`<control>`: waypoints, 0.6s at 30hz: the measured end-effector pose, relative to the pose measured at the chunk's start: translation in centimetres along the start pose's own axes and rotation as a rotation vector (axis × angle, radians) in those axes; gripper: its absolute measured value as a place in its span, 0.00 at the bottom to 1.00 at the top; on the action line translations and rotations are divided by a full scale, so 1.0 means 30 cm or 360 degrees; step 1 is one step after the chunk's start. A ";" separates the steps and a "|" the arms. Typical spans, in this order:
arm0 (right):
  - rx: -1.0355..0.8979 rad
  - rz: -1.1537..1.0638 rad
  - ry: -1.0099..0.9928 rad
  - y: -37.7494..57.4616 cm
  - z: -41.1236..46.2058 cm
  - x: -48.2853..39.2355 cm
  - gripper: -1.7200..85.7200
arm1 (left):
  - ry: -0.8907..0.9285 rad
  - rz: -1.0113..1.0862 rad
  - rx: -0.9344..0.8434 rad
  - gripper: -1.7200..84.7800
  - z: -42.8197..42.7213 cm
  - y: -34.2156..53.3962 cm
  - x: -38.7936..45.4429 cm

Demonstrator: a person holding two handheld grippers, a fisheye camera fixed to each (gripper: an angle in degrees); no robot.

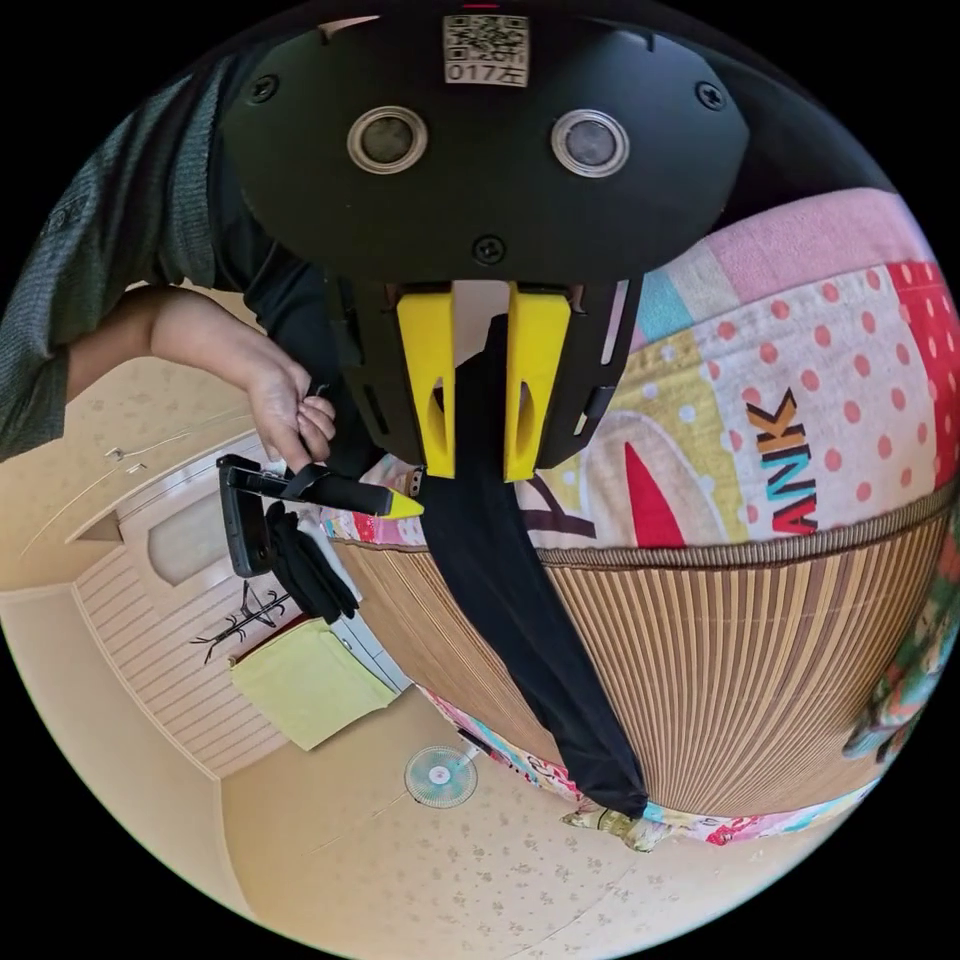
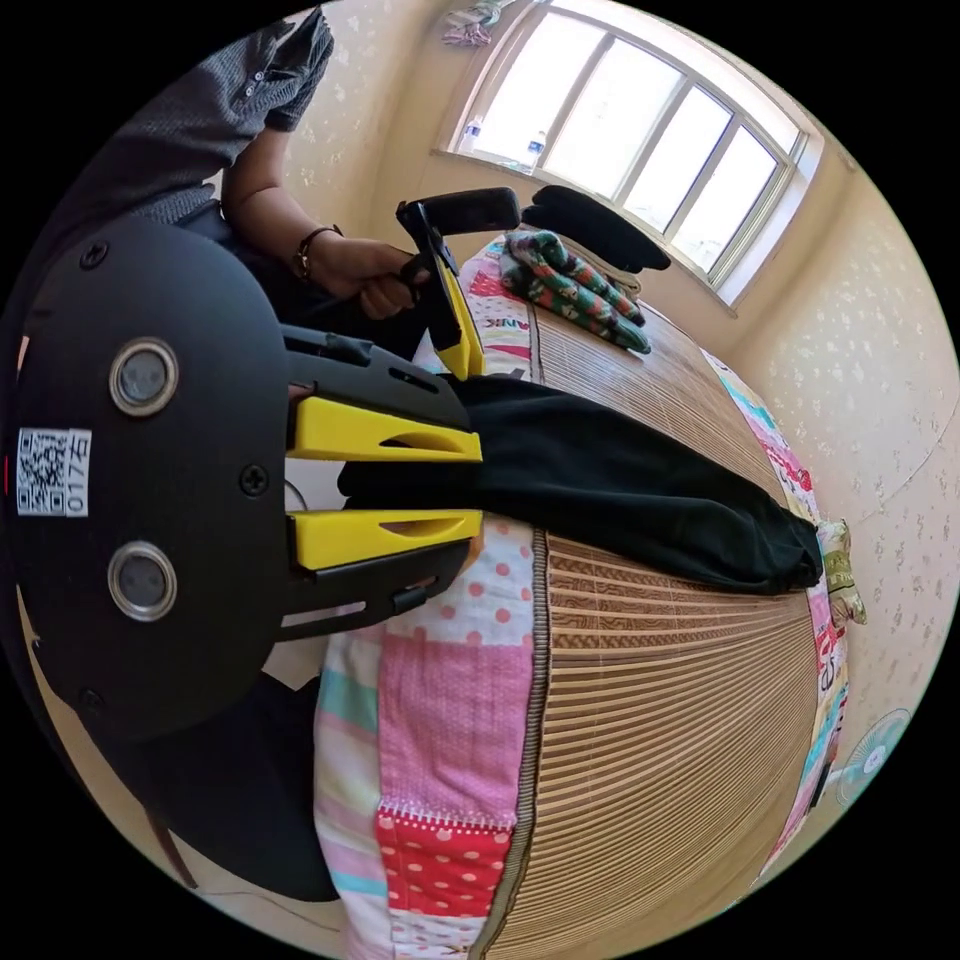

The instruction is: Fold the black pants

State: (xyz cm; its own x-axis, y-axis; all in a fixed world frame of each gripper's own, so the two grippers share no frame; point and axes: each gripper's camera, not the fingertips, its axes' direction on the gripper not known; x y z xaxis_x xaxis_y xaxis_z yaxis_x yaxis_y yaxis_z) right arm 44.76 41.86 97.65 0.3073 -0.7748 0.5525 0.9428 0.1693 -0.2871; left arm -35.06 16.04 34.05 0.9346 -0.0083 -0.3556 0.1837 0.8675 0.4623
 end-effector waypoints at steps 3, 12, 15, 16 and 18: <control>-0.0009 -0.0013 0.0072 0.012 -0.050 -0.009 0.05 | -0.0007 -0.0008 0.0041 0.09 0.003 0.047 0.019; 0.0071 -0.0152 -0.0030 -0.028 -0.106 -0.056 0.04 | -0.0101 0.0031 0.0132 0.09 0.026 0.120 0.107; 0.0053 -0.0113 -0.0028 -0.043 -0.082 -0.064 0.04 | -0.0152 0.0046 0.0125 0.09 0.042 0.144 0.132; 0.0067 -0.0101 -0.0041 -0.041 -0.087 -0.069 0.04 | -0.0159 0.0045 0.0125 0.09 0.045 0.148 0.135; 0.0073 -0.0094 -0.0049 -0.036 -0.098 -0.075 0.04 | -0.0174 0.0041 0.0124 0.08 0.058 0.166 0.145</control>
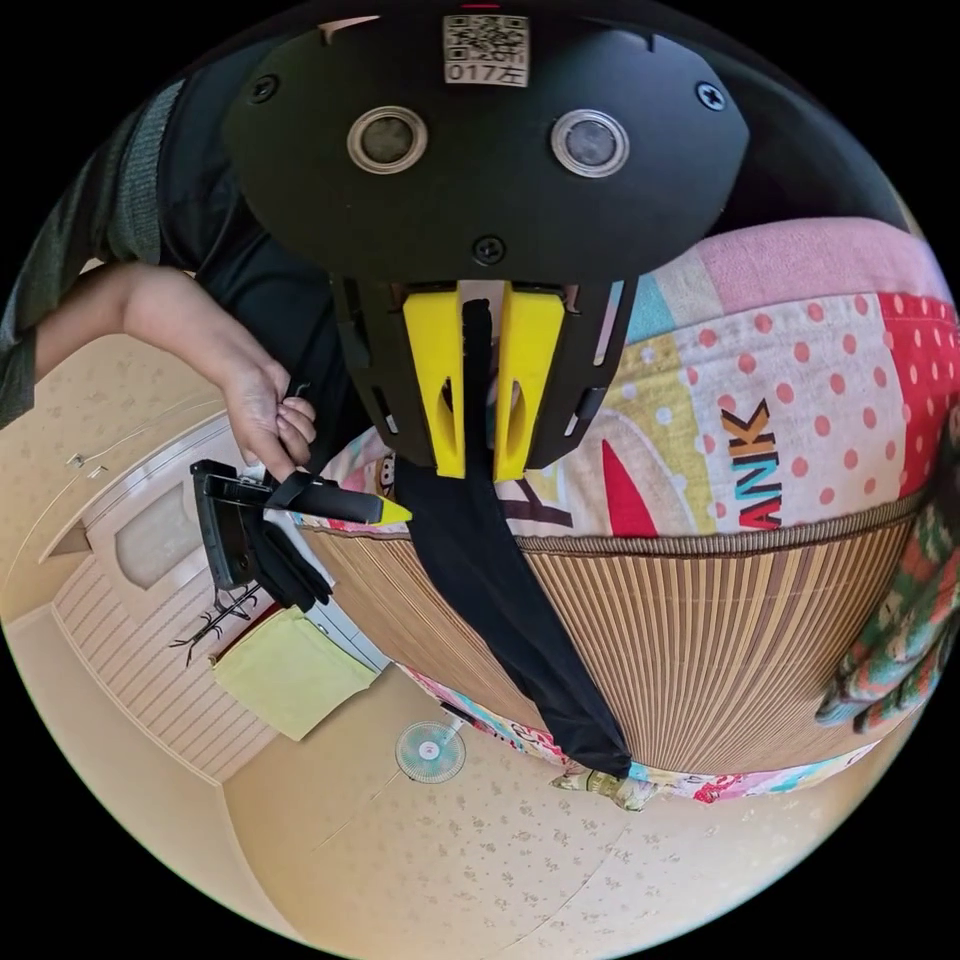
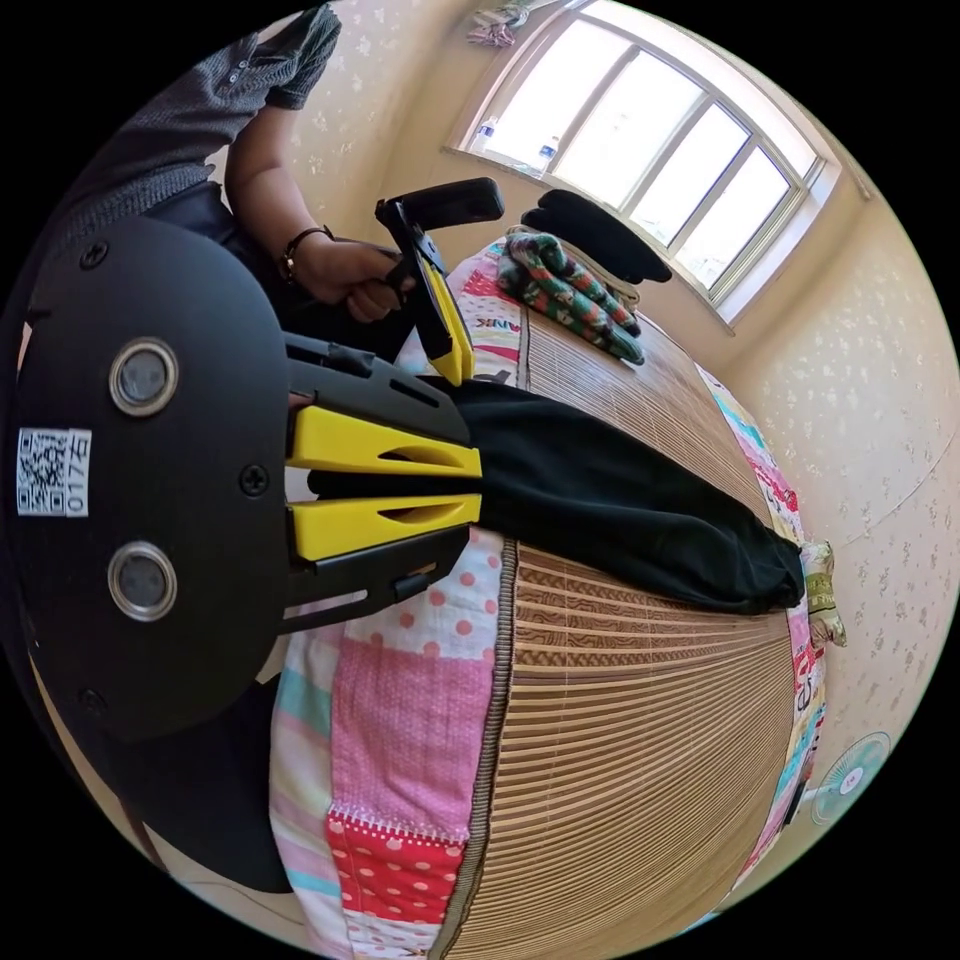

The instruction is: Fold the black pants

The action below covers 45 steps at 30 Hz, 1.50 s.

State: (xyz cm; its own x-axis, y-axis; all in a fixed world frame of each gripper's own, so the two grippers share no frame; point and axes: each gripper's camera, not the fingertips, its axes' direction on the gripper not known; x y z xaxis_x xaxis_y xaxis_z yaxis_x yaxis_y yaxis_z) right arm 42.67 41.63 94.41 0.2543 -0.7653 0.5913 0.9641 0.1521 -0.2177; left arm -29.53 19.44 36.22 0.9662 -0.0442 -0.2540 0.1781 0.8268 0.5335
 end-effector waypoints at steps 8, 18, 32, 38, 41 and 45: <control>0.0156 -0.0094 -0.0033 0.023 -0.135 -0.099 0.04 | 0.0019 -0.0002 0.0010 0.08 0.013 0.034 0.034; 0.0125 0.0060 0.0015 0.057 -0.129 -0.096 0.08 | -0.0037 0.0017 -0.0011 0.07 0.026 0.070 0.072; 0.0061 0.0081 0.0063 -0.079 -0.055 -0.141 0.08 | -0.0034 0.0034 -0.0008 0.06 0.043 0.099 0.080; 0.0310 -0.0090 0.0117 -0.028 -0.180 -0.261 0.04 | 0.0050 0.0109 0.0052 0.03 0.024 0.113 0.097; 0.0292 -0.0083 0.0235 -0.001 -0.150 -0.275 0.04 | 0.0042 0.0162 0.0017 0.02 0.046 0.113 0.119; 0.0085 0.0009 0.0260 -0.006 -0.034 -0.223 0.04 | 0.0004 0.0113 -0.0088 0.02 0.092 0.105 0.102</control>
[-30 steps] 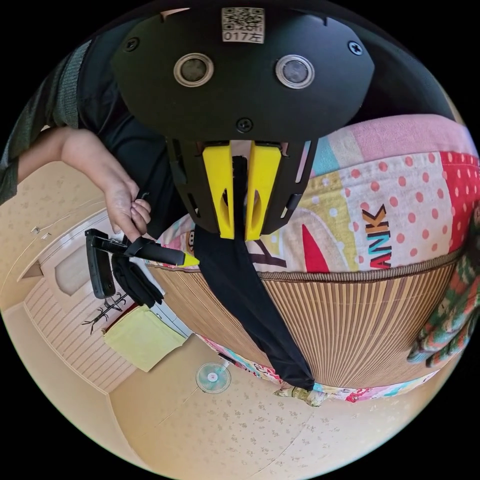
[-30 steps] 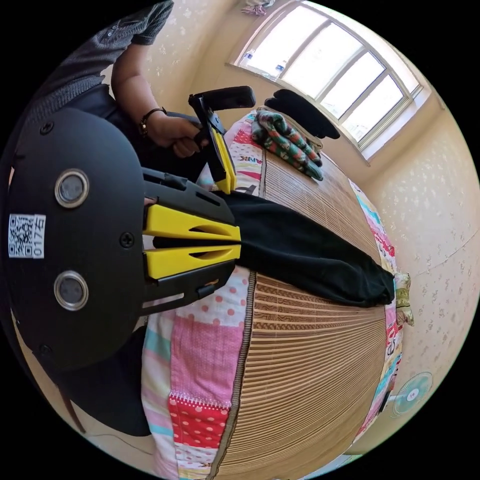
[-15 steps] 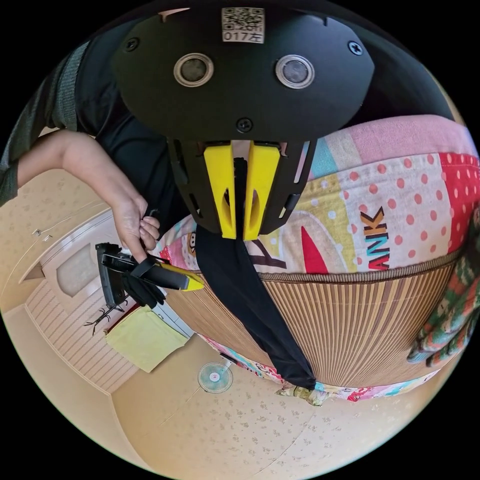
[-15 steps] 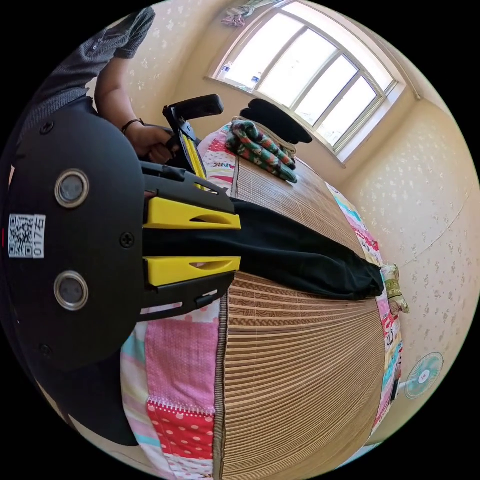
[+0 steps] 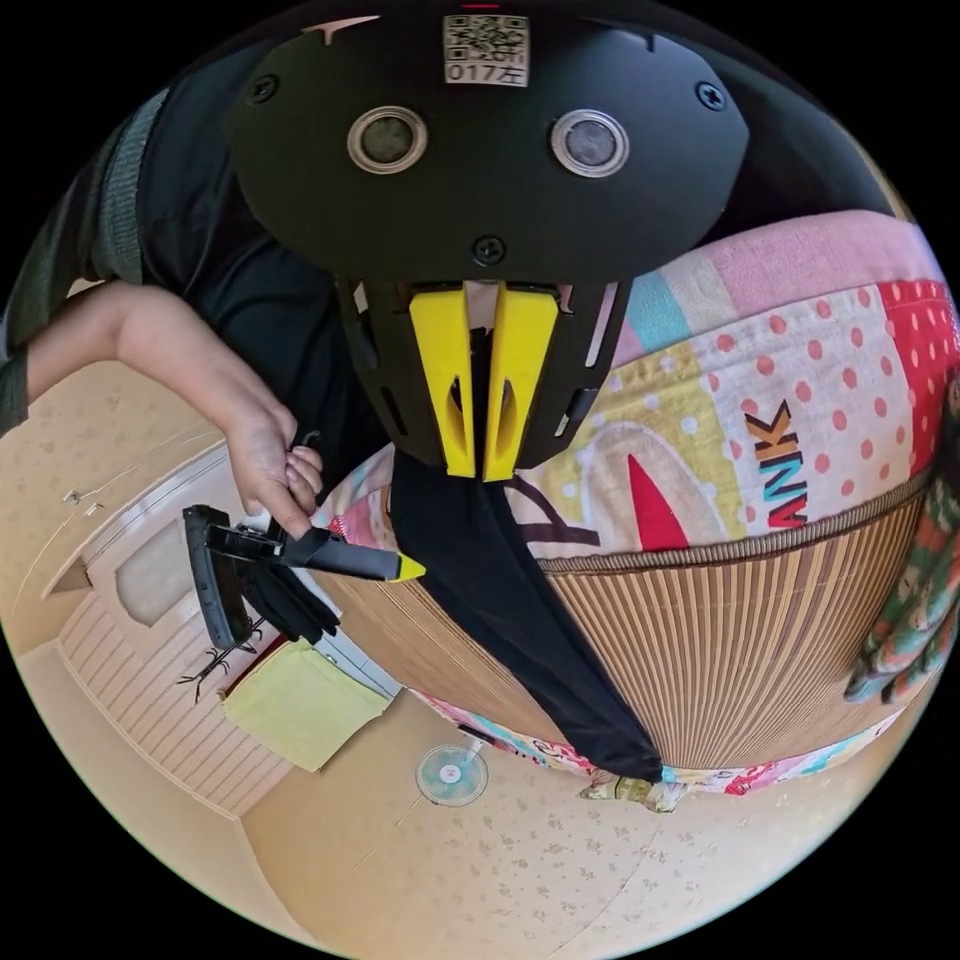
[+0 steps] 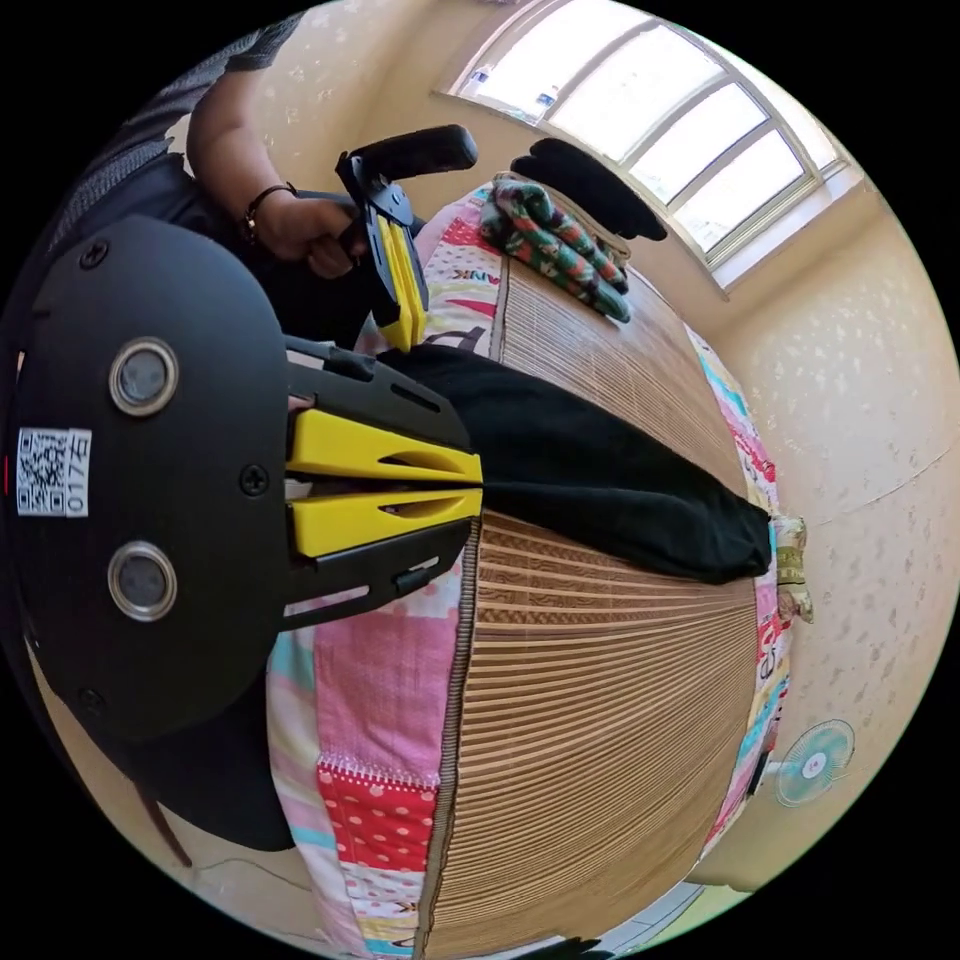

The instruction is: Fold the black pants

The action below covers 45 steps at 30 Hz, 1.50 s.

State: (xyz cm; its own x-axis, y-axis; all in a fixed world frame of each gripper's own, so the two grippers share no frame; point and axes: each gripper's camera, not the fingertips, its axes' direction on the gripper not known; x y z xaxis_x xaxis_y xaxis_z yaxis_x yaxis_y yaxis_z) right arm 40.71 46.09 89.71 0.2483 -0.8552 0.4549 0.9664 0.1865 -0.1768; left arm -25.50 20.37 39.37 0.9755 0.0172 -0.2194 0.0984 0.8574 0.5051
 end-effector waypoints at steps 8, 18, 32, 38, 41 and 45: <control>-0.0004 0.0102 -0.0316 0.099 -0.003 0.111 0.10 | 0.0088 0.0010 0.0177 0.05 -0.056 0.037 -0.013; -0.0385 0.0206 -0.0374 0.230 0.173 0.092 0.17 | -0.0044 0.0014 0.0001 0.08 0.031 0.010 0.022; -0.0562 -0.0002 -0.0501 0.230 0.346 0.118 0.13 | -0.0175 0.0104 -0.0158 0.01 0.115 -0.005 0.096; -0.0596 -0.0159 -0.1008 0.232 0.257 0.137 0.05 | -0.0182 0.0103 0.0147 0.01 -0.034 0.034 0.106; -0.0568 -0.0256 -0.1196 0.212 0.143 0.144 0.05 | -0.0079 -0.0002 0.0238 0.01 -0.109 0.015 0.067; -0.0475 -0.0372 -0.1385 0.194 -0.016 0.151 0.05 | 0.0069 0.0090 0.0212 0.01 -0.165 -0.132 0.073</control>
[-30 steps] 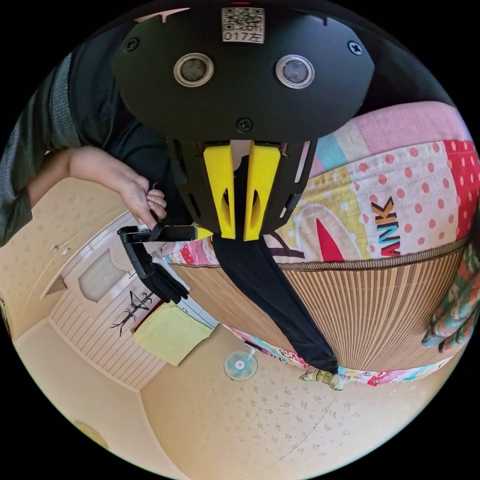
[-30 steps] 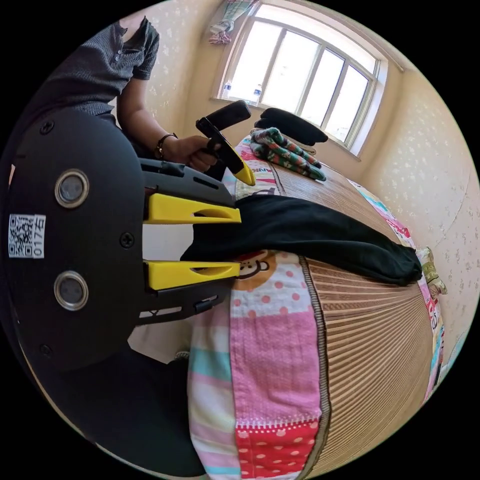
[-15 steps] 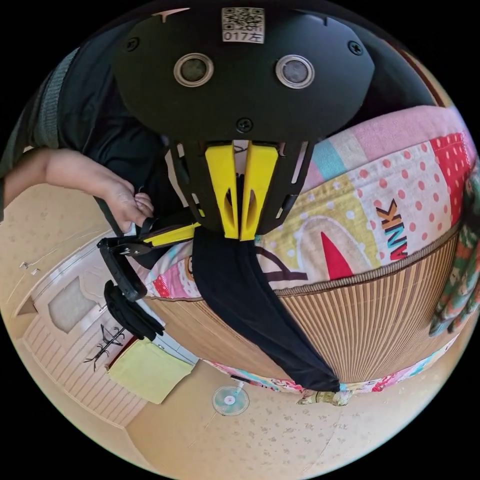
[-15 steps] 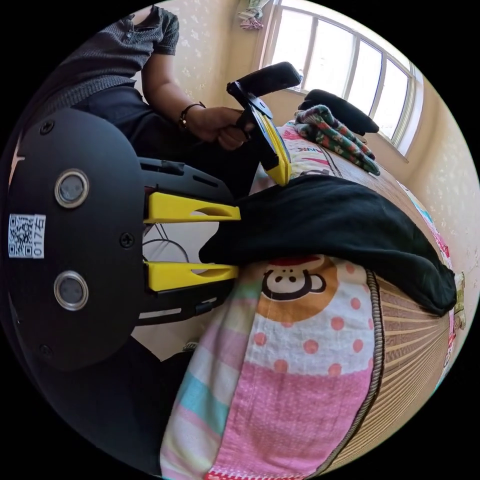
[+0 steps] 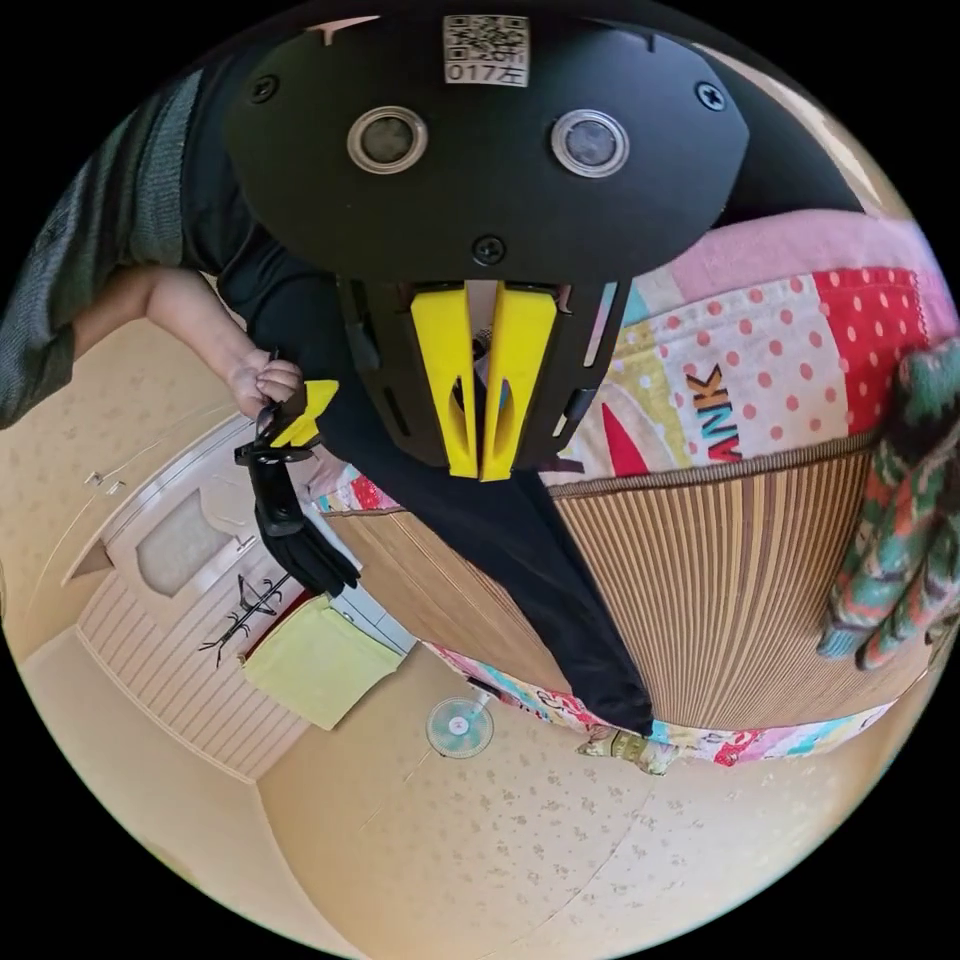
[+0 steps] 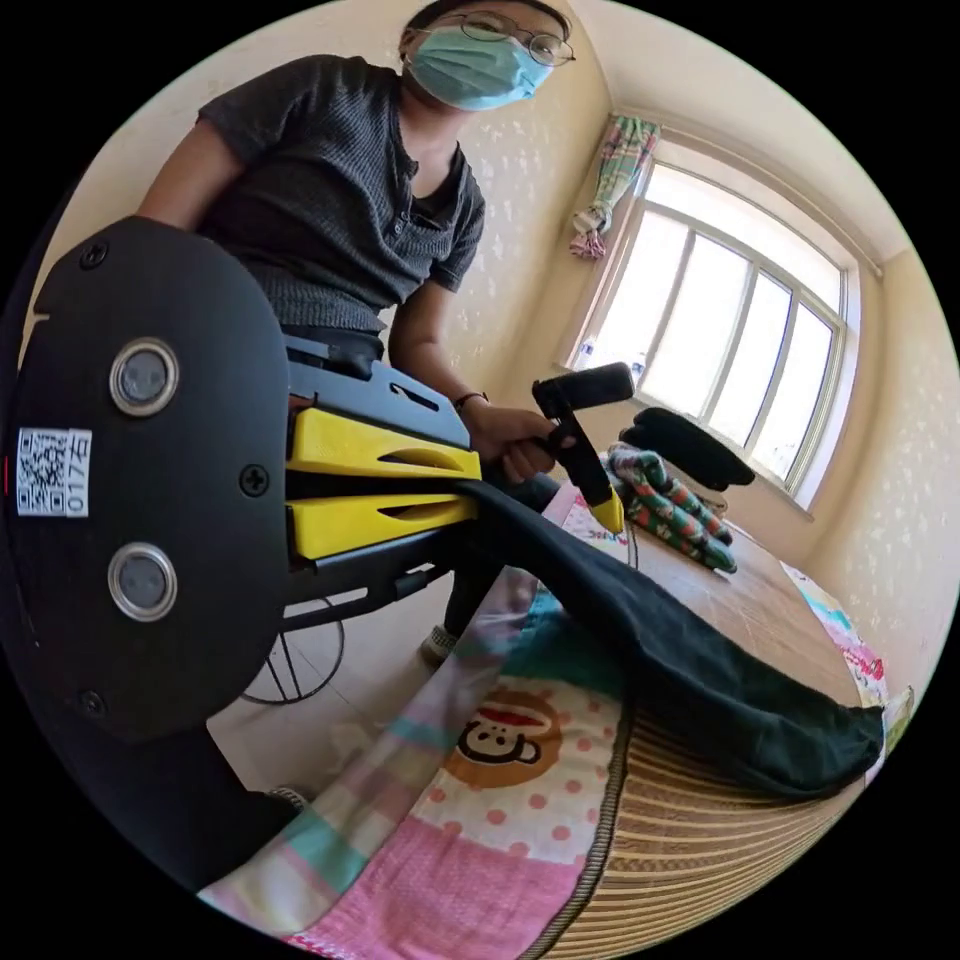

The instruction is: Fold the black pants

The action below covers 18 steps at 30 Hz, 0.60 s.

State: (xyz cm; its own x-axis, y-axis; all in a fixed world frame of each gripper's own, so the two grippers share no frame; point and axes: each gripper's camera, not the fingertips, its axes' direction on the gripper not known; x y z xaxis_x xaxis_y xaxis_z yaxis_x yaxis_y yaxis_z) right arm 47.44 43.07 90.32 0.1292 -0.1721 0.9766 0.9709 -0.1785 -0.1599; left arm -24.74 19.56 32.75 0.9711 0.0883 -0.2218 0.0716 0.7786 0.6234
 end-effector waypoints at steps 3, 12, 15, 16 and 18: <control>-0.0093 -0.0145 -0.0006 0.009 -0.029 -0.112 0.04 | 0.0007 0.0144 0.0043 0.01 -0.024 -0.151 0.038; -0.0047 -0.0741 -0.0498 0.034 -0.123 -0.395 0.04 | 0.0237 0.0539 -0.0683 0.01 0.402 -0.259 0.100; 0.0133 -0.0787 -0.0473 0.020 -0.229 -0.380 0.04 | 0.0504 0.0498 -0.0833 0.01 0.483 -0.128 0.104; 0.0208 -0.0786 -0.0510 0.005 -0.275 -0.339 0.03 | 0.0544 0.0480 -0.0837 0.01 0.487 -0.103 0.106; 0.0375 -0.0669 -0.0563 -0.033 -0.343 -0.238 0.03 | 0.0672 0.0372 -0.0841 0.01 0.493 -0.017 0.108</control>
State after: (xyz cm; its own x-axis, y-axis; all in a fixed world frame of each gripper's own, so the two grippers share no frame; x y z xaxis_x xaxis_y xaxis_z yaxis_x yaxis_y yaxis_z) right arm 43.48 34.51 82.01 -0.2559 0.2069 0.9443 0.9666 0.0651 0.2477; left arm -18.27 10.24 42.80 0.7688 0.4395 -0.4645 -0.3514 0.8972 0.2674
